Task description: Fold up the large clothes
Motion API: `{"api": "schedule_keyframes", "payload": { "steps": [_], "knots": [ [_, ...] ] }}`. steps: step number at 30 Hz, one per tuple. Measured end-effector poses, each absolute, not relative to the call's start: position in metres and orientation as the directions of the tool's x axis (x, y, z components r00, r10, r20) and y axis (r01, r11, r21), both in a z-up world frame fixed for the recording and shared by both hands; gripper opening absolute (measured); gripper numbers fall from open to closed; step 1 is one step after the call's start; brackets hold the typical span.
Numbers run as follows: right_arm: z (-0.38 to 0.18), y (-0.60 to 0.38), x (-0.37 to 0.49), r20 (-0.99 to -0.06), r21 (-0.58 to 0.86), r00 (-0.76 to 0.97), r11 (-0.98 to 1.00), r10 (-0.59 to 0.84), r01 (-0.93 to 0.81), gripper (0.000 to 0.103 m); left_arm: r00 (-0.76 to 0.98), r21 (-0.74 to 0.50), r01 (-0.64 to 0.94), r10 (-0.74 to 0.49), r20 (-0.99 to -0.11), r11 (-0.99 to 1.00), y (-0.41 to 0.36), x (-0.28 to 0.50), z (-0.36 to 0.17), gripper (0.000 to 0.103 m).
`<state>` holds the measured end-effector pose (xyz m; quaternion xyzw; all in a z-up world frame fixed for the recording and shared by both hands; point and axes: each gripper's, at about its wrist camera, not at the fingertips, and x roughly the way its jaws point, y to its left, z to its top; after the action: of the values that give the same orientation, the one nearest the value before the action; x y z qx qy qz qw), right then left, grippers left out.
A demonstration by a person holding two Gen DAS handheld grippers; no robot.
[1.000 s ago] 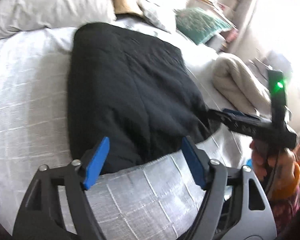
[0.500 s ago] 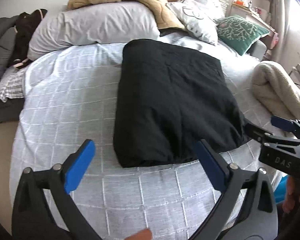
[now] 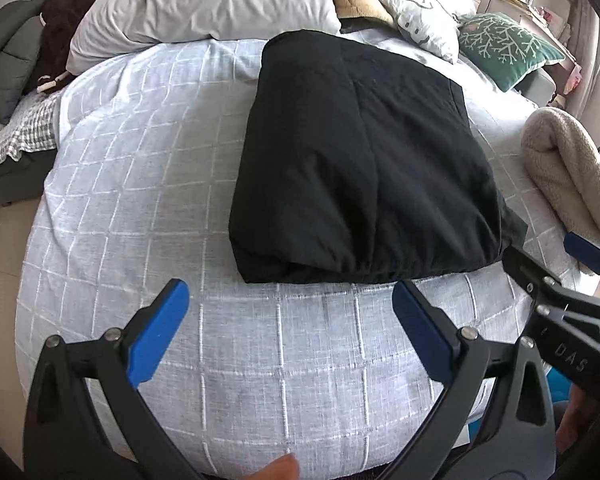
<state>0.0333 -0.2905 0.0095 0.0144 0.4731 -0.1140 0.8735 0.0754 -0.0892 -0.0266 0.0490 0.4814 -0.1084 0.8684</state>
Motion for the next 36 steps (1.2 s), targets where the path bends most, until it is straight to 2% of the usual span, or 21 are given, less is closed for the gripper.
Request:
{"api": "schedule_keyframes", "payload": {
  "steps": [36],
  "knots": [
    [0.0063,-0.2923,0.0314,-0.842,-0.087,0.505,0.972,-0.188,0.218,0.092,0.508,-0.033,0.238,-0.154,-0.847,0.971,-0.0948,0.0732,-0.0251,0.101]
  ]
}}
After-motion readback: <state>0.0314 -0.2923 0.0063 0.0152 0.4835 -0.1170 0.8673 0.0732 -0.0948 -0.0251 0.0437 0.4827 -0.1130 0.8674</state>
